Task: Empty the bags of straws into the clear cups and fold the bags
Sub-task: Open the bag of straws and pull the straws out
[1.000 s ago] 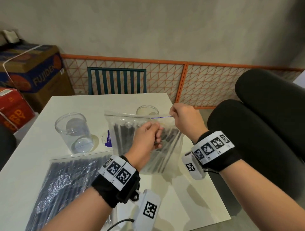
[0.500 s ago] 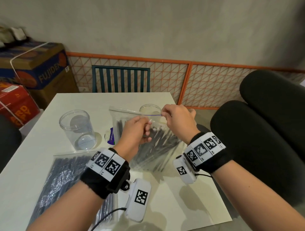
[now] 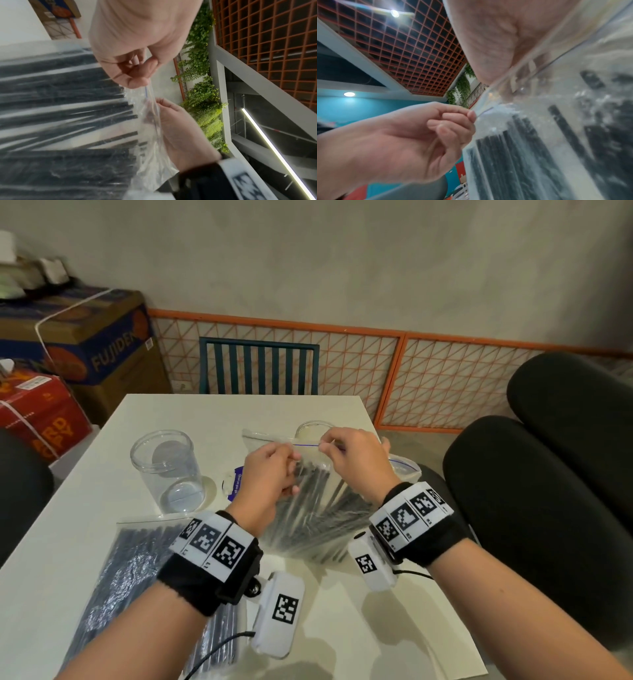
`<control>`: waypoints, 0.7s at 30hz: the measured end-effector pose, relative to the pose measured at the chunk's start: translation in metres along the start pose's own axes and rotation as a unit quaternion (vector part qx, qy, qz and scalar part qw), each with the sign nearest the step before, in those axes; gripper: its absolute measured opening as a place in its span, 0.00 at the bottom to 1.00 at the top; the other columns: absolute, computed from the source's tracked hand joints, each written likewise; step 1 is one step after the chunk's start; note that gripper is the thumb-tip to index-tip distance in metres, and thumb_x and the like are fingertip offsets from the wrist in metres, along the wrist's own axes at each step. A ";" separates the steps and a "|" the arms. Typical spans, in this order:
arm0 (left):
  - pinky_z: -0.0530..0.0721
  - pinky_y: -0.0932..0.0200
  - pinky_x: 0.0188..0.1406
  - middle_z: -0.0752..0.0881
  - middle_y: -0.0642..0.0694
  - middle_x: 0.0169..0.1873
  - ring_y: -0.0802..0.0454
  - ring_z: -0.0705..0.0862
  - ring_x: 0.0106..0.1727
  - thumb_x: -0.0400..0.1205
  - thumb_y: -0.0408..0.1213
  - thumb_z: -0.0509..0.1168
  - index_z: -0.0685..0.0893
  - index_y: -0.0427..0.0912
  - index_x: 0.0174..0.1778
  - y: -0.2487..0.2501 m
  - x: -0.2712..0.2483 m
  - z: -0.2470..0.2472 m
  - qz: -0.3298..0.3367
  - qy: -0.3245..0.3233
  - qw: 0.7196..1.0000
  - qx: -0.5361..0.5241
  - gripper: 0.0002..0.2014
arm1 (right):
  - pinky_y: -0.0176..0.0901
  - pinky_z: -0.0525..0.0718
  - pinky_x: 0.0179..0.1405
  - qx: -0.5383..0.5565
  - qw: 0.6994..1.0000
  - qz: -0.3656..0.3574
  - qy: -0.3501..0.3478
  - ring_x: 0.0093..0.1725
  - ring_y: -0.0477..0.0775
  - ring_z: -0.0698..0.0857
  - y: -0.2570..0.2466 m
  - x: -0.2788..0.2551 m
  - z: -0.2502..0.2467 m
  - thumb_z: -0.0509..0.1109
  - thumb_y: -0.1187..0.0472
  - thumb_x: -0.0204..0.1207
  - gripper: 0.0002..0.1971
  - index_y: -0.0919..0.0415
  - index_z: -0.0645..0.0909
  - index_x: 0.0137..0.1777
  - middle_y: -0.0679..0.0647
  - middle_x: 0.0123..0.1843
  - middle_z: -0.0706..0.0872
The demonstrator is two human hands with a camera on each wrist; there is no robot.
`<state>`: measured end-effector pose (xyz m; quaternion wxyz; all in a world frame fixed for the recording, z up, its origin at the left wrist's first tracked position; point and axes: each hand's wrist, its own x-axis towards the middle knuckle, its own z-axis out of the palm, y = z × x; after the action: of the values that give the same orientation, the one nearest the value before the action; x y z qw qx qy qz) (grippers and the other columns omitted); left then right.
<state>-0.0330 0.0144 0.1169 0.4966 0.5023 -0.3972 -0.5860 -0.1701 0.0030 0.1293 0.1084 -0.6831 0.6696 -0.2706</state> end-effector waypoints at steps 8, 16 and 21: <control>0.76 0.64 0.19 0.72 0.50 0.19 0.56 0.70 0.19 0.81 0.34 0.58 0.80 0.40 0.36 -0.008 -0.006 -0.004 -0.037 0.006 0.999 0.018 0.10 | 0.78 0.51 0.74 0.037 0.998 -0.035 -0.030 0.54 0.47 0.81 -0.010 0.005 0.005 0.65 0.51 0.79 0.07 0.48 0.85 0.46 0.42 0.44 0.85; 0.69 0.62 0.21 0.70 0.49 0.18 0.52 0.66 0.22 0.78 0.29 0.59 0.76 0.43 0.23 0.003 -0.004 -0.021 -0.008 0.014 0.992 0.123 0.16 | 0.58 0.68 0.63 0.024 1.000 0.015 -0.008 0.47 0.51 0.78 -0.006 0.017 0.006 0.62 0.56 0.82 0.08 0.51 0.83 0.46 0.43 0.35 0.79; 0.84 0.59 0.24 0.73 0.43 0.51 0.47 0.78 0.44 0.78 0.42 0.66 0.73 0.45 0.56 0.009 -0.010 -0.028 0.024 0.032 0.929 0.369 0.14 | 0.49 0.63 0.49 0.000 0.998 0.028 -0.052 0.46 0.50 0.75 0.003 0.024 0.000 0.62 0.59 0.82 0.07 0.52 0.83 0.47 0.40 0.28 0.74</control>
<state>-0.0036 0.0239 0.1221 0.3025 0.6590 -0.5809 -0.3697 -0.1736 -0.0203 0.1329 0.1508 -0.6770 0.6821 -0.2315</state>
